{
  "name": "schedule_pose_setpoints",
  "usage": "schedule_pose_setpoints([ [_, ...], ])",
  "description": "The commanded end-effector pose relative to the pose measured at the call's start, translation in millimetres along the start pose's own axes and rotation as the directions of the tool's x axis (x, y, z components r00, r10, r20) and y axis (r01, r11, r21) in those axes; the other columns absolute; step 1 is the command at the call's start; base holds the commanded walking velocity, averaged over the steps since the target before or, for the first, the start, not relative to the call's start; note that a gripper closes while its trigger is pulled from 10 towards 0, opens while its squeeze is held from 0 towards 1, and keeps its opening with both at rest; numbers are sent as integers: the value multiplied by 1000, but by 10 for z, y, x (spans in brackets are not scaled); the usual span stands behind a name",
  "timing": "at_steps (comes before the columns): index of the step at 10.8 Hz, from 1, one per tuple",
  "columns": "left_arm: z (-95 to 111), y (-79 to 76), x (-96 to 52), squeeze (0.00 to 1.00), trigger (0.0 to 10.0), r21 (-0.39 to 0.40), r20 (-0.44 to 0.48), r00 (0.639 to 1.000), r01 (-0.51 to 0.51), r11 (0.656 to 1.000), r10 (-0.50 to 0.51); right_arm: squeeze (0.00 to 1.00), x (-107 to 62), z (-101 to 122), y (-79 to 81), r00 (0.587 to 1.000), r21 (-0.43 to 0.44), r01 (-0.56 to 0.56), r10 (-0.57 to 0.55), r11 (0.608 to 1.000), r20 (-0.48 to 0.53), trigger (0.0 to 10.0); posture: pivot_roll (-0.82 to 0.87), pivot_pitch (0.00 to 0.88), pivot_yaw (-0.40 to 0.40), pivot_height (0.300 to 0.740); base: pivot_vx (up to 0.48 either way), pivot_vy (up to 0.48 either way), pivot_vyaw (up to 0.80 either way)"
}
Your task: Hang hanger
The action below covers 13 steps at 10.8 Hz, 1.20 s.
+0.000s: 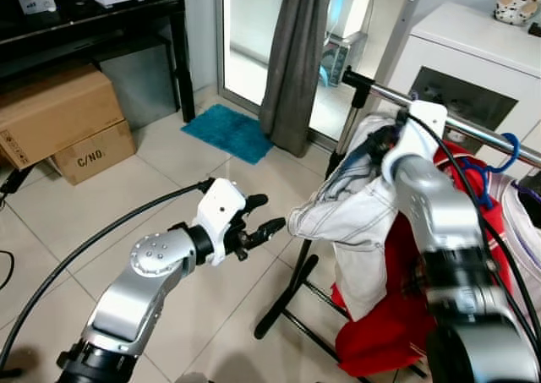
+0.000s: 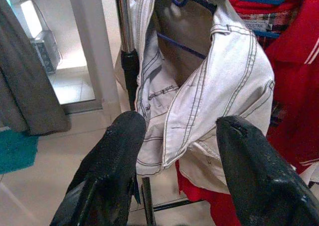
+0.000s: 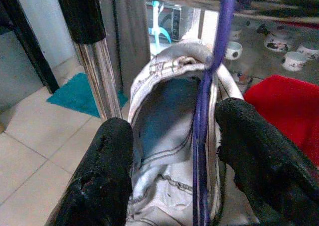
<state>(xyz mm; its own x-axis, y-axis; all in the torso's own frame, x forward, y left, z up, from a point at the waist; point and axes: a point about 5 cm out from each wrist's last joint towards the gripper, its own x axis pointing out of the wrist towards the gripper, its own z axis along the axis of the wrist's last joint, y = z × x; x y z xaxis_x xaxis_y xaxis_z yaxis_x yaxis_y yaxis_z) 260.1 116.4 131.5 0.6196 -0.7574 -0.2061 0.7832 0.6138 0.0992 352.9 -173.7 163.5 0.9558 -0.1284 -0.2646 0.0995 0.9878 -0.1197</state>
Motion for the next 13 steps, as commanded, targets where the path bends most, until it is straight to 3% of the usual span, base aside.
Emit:
schedule_pose_setpoints([
  [1,19,-29,-4,0,10000,9,1,1000,8,1000,-8,0,-64,18,-93,1000,-7,23,-23,1000,2,10000,52,0,-104,740,0,0,0],
  [6,35,-55,13,0,10000,0,14,1000,16,1000,-16,0,-283,62,-74,1000,31,-19,19,999,3,10000,40,0,-101,740,0,0,0],
  [10,44,-42,9,0,10000,8,14,1000,18,1000,-18,0,-241,38,49,997,26,-68,69,997,-23,10000,51,0,-102,740,0,0,0],
  [13,43,-24,2,0,10000,12,10,1000,13,1000,-13,0,-90,62,60,998,16,-56,56,998,-16,10000,59,0,-102,740,0,0,0],
])
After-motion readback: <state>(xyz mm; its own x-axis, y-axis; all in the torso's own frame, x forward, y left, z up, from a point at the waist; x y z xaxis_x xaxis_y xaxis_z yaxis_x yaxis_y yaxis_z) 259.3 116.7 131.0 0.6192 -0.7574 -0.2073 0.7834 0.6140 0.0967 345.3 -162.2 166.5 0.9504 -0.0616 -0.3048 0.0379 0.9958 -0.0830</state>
